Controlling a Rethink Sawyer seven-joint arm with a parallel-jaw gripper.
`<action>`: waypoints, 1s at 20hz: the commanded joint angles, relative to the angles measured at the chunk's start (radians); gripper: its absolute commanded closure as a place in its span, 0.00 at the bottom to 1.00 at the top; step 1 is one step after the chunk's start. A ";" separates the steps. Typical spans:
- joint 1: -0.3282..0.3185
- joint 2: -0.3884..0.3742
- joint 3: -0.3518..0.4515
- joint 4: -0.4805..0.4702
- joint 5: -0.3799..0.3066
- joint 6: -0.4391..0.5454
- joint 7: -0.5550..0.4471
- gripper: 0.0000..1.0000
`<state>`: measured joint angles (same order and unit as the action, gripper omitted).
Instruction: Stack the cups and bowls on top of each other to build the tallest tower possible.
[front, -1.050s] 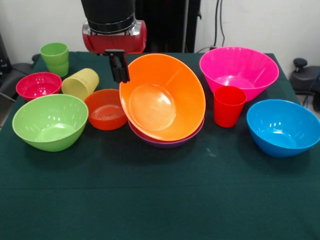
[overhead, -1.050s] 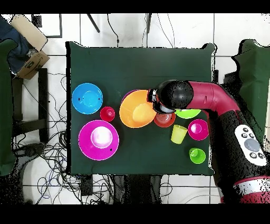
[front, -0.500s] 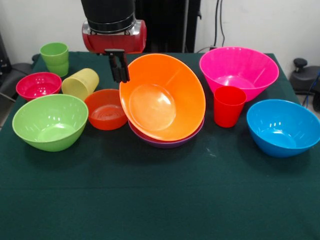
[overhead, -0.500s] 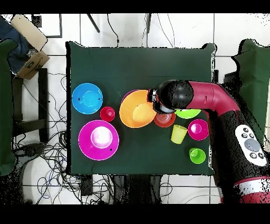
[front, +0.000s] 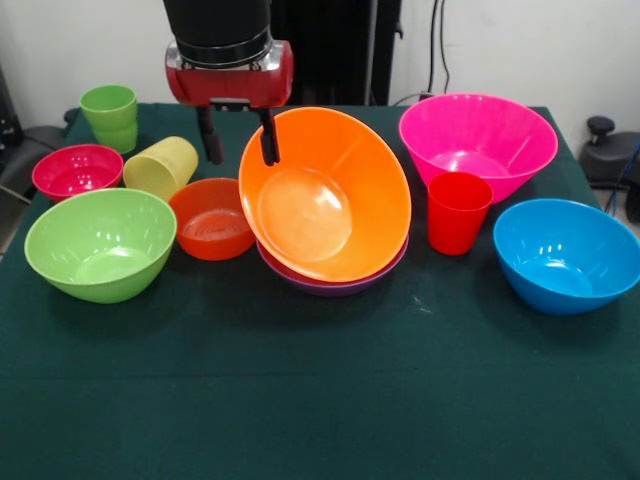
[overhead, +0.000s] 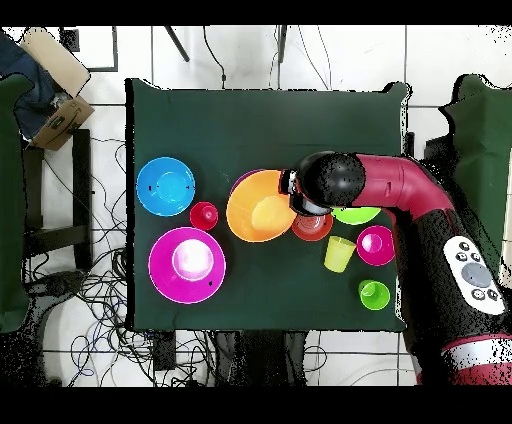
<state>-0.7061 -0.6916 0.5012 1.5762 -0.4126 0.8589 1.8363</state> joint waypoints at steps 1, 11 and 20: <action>0.033 0.026 -0.039 0.022 -0.079 0.040 -0.073 0.00; 0.039 0.017 -0.044 0.025 -0.076 0.064 -0.071 0.00; 0.031 0.060 -0.055 0.025 -0.086 0.013 -0.060 0.00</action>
<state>-0.7013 -0.6896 0.4894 1.5762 -0.4128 0.8589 1.8363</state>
